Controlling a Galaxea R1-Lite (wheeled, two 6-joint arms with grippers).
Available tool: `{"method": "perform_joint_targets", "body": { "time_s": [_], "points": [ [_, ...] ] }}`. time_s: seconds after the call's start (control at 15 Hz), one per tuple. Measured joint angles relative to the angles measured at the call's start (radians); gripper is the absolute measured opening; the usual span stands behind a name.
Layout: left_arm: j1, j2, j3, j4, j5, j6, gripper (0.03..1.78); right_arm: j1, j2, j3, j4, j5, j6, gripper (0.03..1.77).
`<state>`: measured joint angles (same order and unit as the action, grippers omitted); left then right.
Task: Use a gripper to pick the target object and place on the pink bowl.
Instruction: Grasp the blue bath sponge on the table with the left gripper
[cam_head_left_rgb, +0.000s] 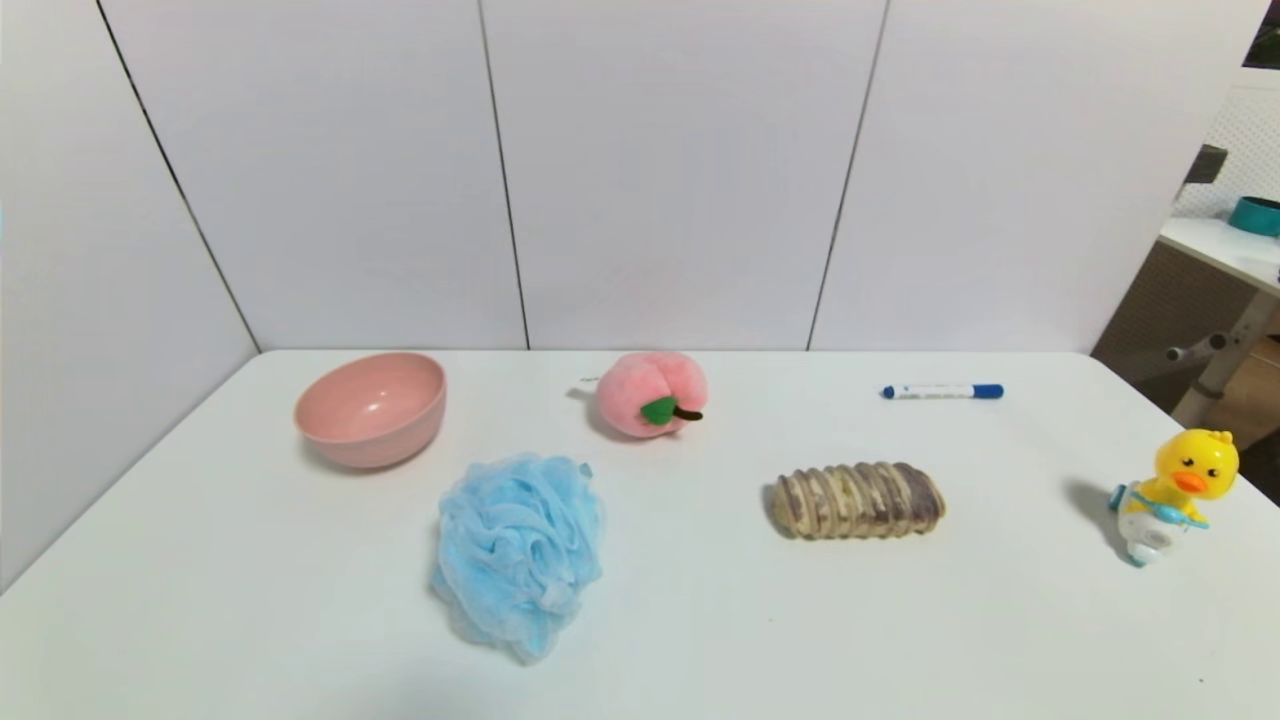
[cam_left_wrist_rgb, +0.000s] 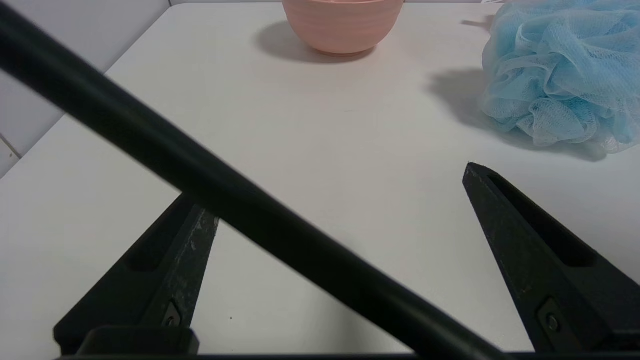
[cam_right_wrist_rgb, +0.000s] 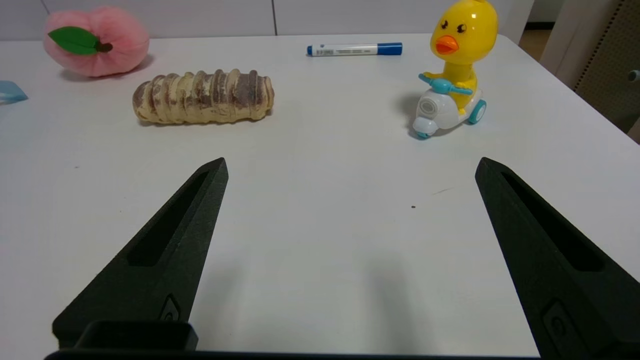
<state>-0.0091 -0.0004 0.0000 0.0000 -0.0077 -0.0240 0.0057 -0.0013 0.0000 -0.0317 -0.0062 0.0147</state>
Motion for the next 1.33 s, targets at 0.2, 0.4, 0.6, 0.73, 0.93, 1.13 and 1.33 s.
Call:
{"method": "perform_joint_targets", "body": {
  "time_s": [0.2, 0.4, 0.6, 0.73, 0.93, 1.13, 1.33],
  "points": [
    [0.0, 0.027, -0.015, 0.003, -0.001, 0.003, 1.69, 0.0, 0.0, 0.0, 0.0, 0.0, 0.0, 1.71],
    [-0.001, 0.146, -0.131, 0.024, -0.013, 0.016, 1.69, 0.0, 0.0, 0.0, 0.0, 0.0, 0.0, 1.71],
    [-0.004, 0.353, -0.311, 0.059, -0.046, 0.046, 1.69, 0.0, 0.0, 0.0, 0.0, 0.0, 0.0, 1.71],
    [-0.013, 0.516, -0.432, 0.081, -0.066, 0.079, 1.69, 0.0, 0.0, 0.0, 0.0, 0.0, 0.001, 1.71],
    [-0.049, 0.778, -0.596, 0.096, -0.081, 0.164, 1.69, 0.0, 0.0, 0.0, 0.0, 0.0, 0.001, 1.71],
    [-0.127, 1.026, -0.731, 0.097, -0.121, 0.244, 1.69, 0.0, 0.0, 0.0, 0.0, 0.0, 0.001, 1.71],
    [-0.264, 1.229, -0.833, 0.097, -0.161, 0.269, 1.69, 0.0, 0.0, 0.0, 0.0, 0.0, 0.001, 1.71]
  ]
}}
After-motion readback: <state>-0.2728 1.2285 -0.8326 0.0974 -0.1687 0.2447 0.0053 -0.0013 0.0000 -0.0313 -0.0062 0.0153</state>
